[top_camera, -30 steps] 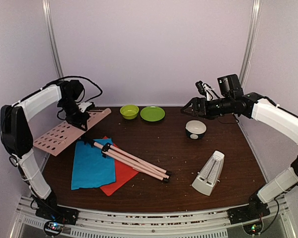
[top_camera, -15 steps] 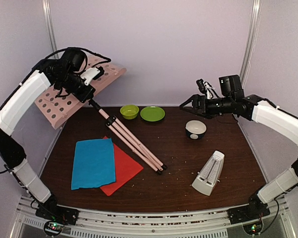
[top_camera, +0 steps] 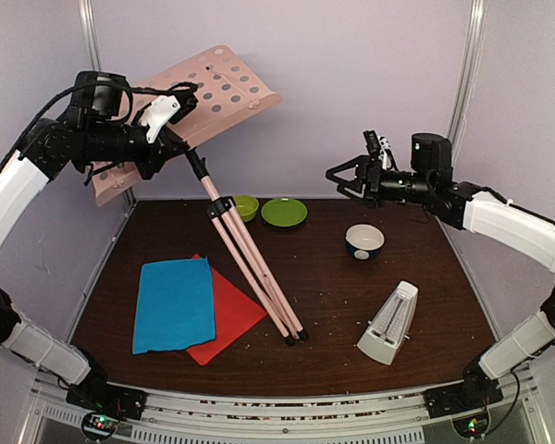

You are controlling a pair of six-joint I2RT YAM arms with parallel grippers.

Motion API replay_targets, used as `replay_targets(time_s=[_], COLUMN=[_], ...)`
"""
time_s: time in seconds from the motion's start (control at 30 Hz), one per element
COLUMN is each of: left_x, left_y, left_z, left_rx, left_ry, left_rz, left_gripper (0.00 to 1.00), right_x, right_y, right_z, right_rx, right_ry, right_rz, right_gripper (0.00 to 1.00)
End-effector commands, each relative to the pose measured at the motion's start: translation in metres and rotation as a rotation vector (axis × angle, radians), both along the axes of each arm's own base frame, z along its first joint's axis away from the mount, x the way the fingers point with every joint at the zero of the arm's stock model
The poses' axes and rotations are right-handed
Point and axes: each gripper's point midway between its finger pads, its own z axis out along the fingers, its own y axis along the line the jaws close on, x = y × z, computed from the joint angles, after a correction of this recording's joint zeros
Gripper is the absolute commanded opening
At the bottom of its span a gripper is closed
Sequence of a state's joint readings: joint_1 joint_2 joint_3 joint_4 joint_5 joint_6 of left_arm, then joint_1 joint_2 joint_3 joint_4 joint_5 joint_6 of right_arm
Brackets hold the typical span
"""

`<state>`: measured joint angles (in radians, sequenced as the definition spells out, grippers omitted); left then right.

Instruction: Set up the instrument practice props

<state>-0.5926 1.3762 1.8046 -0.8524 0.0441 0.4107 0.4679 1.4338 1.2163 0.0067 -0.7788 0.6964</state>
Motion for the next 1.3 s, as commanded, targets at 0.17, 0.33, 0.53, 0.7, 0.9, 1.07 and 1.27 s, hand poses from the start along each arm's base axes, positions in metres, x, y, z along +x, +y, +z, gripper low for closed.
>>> replay_targets(time_s=[0.17, 0.33, 0.53, 0.7, 0.9, 1.07, 1.27], left_x=[-0.070, -0.093, -0.112, -0.122, -0.133, -0.136, -0.137], left_y=[-0.030, -0.045, -0.061, -0.072, -0.083, -0.090, -0.091], left_z=[0.187, 0.200, 0.201, 0.199, 0.200, 0.196, 0.194], left_rx=[-0.480, -0.561, -0.593, -0.608, -0.616, -0.603, -0.592], left_ry=[-0.482, -0.475, -0.443, -0.427, -0.425, -0.420, -0.420], left_rz=[-0.310, -0.421, -0.522, -0.568, -0.610, -0.630, -0.636], left_gripper=[0.00, 0.00, 0.00, 0.00, 0.00, 0.00, 0.00], right_x=[-0.026, -0.039, -0.063, -0.083, -0.105, -0.113, -0.117], right_y=[0.065, 0.089, 0.115, 0.126, 0.126, 0.126, 0.123], right_z=[0.048, 0.073, 0.096, 0.099, 0.113, 0.113, 0.111], right_rx=[0.284, 0.450, 0.544, 0.558, 0.652, 0.658, 0.651], right_ry=[-0.027, 0.010, 0.027, 0.033, 0.076, 0.088, 0.095], right_rz=[0.230, 0.344, 0.488, 0.562, 0.659, 0.679, 0.681], right_gripper=[0.81, 0.80, 0.77, 0.72, 0.61, 0.51, 0.33])
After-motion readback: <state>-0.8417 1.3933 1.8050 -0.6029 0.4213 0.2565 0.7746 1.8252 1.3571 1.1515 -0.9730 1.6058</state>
